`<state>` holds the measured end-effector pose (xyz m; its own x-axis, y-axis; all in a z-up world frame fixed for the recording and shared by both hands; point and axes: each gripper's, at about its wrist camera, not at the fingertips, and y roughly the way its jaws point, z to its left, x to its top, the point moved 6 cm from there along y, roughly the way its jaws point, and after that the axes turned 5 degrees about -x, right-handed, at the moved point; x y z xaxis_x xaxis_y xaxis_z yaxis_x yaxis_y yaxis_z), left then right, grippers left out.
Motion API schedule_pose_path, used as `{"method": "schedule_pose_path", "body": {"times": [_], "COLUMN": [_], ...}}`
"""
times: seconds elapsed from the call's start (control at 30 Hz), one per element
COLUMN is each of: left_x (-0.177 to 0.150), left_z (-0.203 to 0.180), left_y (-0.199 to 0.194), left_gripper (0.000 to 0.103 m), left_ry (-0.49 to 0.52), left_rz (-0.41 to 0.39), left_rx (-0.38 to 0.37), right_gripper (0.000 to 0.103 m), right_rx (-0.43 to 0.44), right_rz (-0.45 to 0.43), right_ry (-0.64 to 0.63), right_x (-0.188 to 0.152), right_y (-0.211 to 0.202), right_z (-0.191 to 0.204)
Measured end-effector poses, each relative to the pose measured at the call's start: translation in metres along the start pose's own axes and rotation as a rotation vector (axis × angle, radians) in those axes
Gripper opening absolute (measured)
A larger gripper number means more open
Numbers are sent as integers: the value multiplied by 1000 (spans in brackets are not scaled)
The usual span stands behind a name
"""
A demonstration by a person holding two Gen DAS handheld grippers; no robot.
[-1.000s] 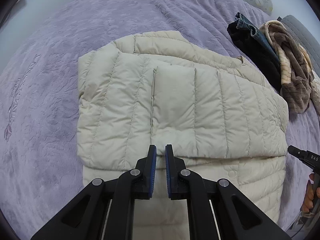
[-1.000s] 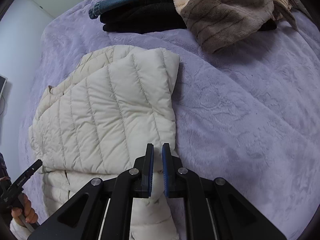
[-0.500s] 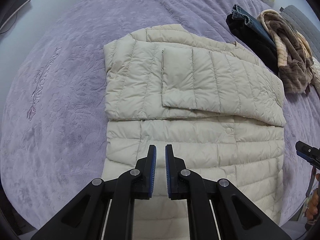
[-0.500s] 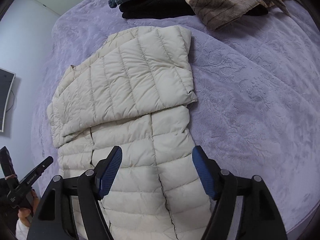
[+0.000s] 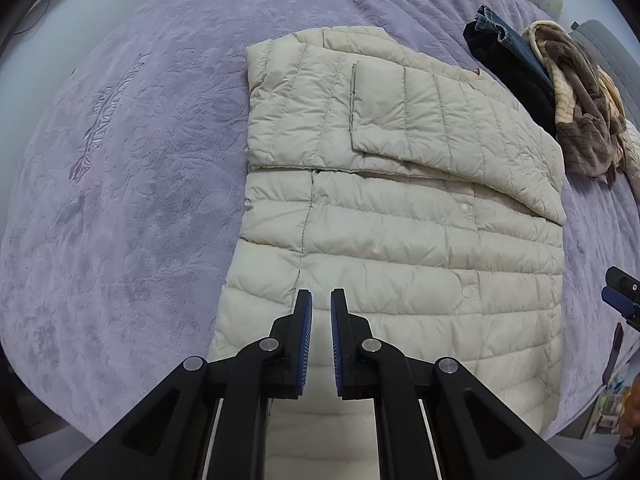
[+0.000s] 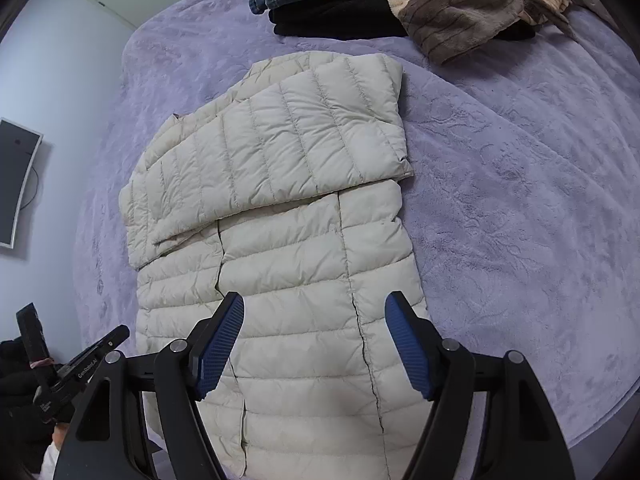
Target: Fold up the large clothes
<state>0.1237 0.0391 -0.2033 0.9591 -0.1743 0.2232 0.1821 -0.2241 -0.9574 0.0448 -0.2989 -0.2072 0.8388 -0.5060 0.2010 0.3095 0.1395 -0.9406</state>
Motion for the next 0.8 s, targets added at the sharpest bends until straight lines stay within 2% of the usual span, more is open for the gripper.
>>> {"method": "schedule_pose_path", "body": {"times": [0.13,0.17,0.2,0.23,0.27,0.5,0.53,0.63,0.8], "left_x": [-8,-10,-12,-13,-13,-16,-16,-16,-18], "left_z": [6,7,9,13,14,18,19,19,21], "left_y": [-5,-6,-7,-11,-16,-24,-25,-28,-29], "left_gripper": [11,34,94,102,102,102,102,102,102], "left_ry": [-6,-8,-14,-29,-32,-12,-12,-4,20], "left_rz": [10,14,21,7,-22,-14,-15,-18,-24], "left_rx": [0,1,5,24,35,41,41,49,76], "right_gripper": [79,79,79,79,80,84,87,103,103], "right_rx": [2,3,4,5,7,14,15,26,42], "right_rz": [3,5,7,9,13,29,26,15,10], "right_ry": [-1,1,4,6,8,19,19,17,-1], "right_x": [-8,-10,-12,-15,-17,-30,-32,-34,-40], "right_y": [-6,-6,-7,-8,-8,-8,-9,-13,-18], "right_z": [4,5,5,5,6,8,8,10,14]}}
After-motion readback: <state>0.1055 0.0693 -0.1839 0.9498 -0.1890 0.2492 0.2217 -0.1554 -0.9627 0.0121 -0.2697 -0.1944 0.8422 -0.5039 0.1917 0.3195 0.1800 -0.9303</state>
